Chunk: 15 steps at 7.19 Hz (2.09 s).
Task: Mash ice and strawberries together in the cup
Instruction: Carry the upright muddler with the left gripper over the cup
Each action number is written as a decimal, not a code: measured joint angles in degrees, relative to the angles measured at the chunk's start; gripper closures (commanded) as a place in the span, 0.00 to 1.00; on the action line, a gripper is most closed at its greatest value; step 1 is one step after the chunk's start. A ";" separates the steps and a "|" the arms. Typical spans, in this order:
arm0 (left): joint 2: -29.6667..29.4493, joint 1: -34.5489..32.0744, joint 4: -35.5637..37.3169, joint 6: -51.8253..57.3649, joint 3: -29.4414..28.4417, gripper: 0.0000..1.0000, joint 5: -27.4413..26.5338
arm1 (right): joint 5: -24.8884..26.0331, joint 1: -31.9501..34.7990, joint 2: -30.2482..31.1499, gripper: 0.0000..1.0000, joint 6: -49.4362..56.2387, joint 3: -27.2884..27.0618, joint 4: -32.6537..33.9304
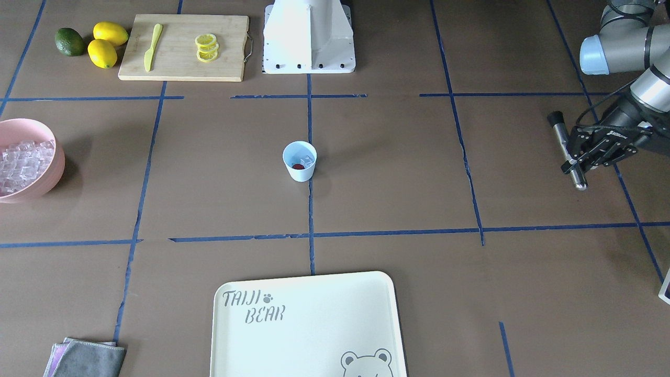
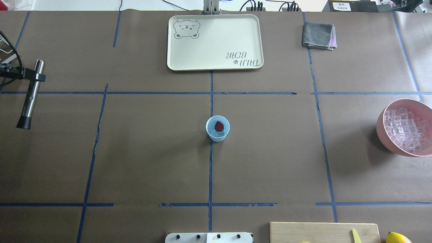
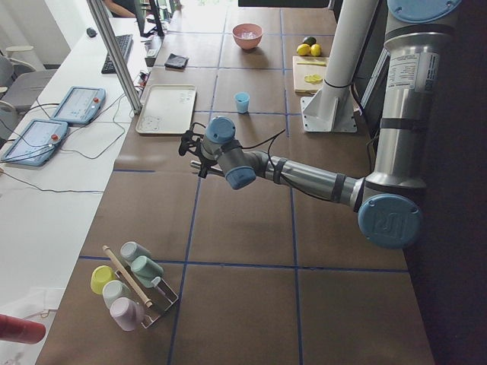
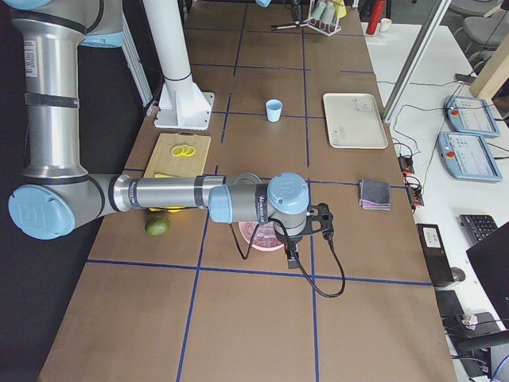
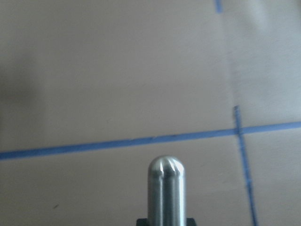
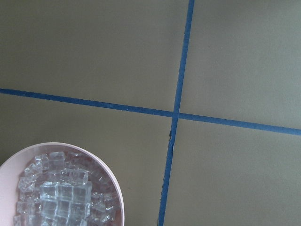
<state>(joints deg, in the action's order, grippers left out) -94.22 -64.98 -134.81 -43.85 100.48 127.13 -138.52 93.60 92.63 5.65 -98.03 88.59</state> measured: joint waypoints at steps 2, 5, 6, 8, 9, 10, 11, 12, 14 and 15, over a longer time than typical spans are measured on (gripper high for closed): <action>-1.79 3.99 -5.12 -4.45 4.09 1.00 -11.42 | -0.13 0.03 -0.03 0.01 -0.02 -1.29 0.45; -2.46 19.27 -21.16 -8.48 4.39 1.00 -40.49 | -0.05 -0.02 -0.17 0.01 -0.08 -1.22 0.63; -2.49 22.08 -26.65 -7.65 4.15 1.00 -45.28 | -0.03 -0.05 -0.21 0.01 -0.10 -1.09 0.67; -2.87 24.86 -35.40 -2.01 4.06 1.00 -50.03 | -0.07 -0.12 -0.28 0.01 -0.11 -1.03 0.70; -3.05 26.07 -37.67 2.27 4.01 1.00 -52.78 | -0.08 -0.14 -0.31 0.01 -0.11 -1.02 0.73; -3.69 28.39 -38.80 7.09 3.82 1.00 -56.86 | -0.10 -0.14 -0.31 0.01 -0.11 -1.03 0.76; -6.46 32.01 -39.37 11.96 2.64 1.00 -62.18 | -0.16 -0.14 -0.26 0.01 -0.11 -1.03 0.78; -11.00 35.17 -40.08 15.15 0.40 1.00 -66.47 | -0.22 -0.15 -0.21 0.01 -0.11 -0.82 0.77; -16.20 39.03 -43.15 17.01 -2.26 1.00 -70.27 | -0.28 -0.17 -0.21 0.01 -0.11 0.04 0.68; -17.76 40.27 -44.28 17.18 -2.68 1.00 -70.98 | -0.43 -0.17 -0.21 0.01 -0.11 0.19 0.68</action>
<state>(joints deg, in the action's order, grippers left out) -111.98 -24.71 -179.10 -26.67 97.79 56.15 -138.95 93.43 92.42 5.54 -97.84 89.28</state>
